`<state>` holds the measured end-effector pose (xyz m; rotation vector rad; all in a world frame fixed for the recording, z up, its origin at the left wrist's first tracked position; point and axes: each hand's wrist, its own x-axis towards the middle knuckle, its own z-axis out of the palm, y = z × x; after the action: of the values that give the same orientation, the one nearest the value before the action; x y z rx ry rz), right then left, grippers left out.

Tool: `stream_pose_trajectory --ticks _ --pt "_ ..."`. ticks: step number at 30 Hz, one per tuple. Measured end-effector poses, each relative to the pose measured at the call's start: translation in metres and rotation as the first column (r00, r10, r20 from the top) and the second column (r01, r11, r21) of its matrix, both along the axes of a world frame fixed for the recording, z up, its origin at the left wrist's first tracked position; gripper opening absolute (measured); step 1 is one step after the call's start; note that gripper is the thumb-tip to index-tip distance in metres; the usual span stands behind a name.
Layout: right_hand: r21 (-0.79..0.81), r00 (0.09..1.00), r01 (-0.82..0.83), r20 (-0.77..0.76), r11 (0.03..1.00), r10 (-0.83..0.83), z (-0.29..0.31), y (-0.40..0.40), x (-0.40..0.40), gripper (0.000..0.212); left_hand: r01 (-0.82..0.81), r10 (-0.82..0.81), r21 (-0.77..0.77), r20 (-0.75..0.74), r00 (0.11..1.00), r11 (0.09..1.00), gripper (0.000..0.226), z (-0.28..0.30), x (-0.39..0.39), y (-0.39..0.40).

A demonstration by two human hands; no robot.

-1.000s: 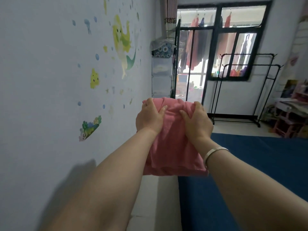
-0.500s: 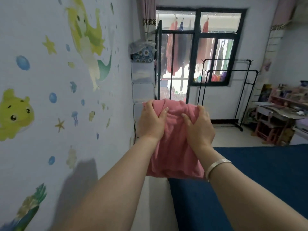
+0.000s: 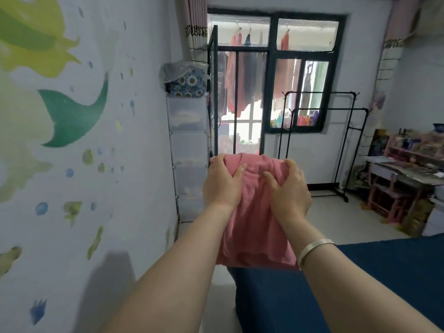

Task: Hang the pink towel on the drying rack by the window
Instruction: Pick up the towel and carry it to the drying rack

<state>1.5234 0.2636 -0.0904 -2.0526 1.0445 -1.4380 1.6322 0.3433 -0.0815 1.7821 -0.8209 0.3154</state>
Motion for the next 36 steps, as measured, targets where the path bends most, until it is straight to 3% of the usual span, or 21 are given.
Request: stream_pose_trajectory --ticks 10,21,30,36 --pt "-0.01 0.996 0.061 0.06 0.998 -0.06 -0.001 -0.147 0.16 0.055 0.054 -0.054 -0.093 0.002 0.999 0.994 0.046 -0.002 0.162 -0.162" --pt "0.005 0.957 0.283 0.069 0.959 -0.283 0.011 -0.315 0.34 0.054 0.29 -0.294 -0.06 -0.061 0.954 0.955 0.043 0.011 0.351 -0.357" --pt "-0.014 0.905 0.422 0.062 0.907 -0.42 0.005 -0.45 0.436 0.052 0.393 -0.396 -0.051 -0.082 0.914 0.918 0.042 0.005 0.448 -0.506" --pt "0.001 0.879 0.468 0.108 0.884 -0.465 0.005 -0.568 0.478 0.052 0.468 -0.468 -0.019 -0.001 0.884 0.884 0.044 0.014 0.488 -0.625"
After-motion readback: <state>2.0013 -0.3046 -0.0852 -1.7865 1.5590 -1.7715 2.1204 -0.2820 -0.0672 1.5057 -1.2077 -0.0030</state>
